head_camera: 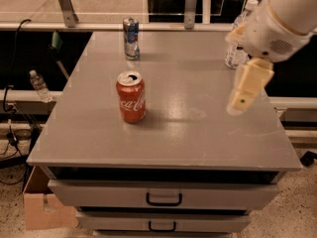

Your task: Pick redbull can

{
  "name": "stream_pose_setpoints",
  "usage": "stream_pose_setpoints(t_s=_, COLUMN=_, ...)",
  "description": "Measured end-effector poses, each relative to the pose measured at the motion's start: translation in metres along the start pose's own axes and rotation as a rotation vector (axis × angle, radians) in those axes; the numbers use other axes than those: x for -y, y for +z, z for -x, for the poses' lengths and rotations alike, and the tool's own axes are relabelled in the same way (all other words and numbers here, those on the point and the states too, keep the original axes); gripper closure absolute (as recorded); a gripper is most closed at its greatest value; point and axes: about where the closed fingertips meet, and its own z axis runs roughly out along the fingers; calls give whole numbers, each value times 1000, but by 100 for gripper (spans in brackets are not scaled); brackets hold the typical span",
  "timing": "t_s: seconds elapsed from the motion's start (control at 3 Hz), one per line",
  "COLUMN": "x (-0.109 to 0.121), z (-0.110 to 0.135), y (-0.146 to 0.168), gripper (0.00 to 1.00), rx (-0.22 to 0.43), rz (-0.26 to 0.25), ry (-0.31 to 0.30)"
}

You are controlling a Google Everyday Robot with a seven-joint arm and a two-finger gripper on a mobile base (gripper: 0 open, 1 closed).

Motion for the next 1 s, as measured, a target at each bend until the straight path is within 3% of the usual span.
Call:
stream_pose_setpoints(t_s=0.33, x=42, z=41, y=37, gripper=0, rx=119, rz=-7, ry=-49)
stream_pose_setpoints(t_s=0.67, x=102, z=86, y=70, gripper=0, rx=235, rz=-34, ry=-76)
stream_pose_setpoints(t_s=1.0, x=101, z=86, y=71, gripper=0, rx=234, rz=-32, ry=-76)
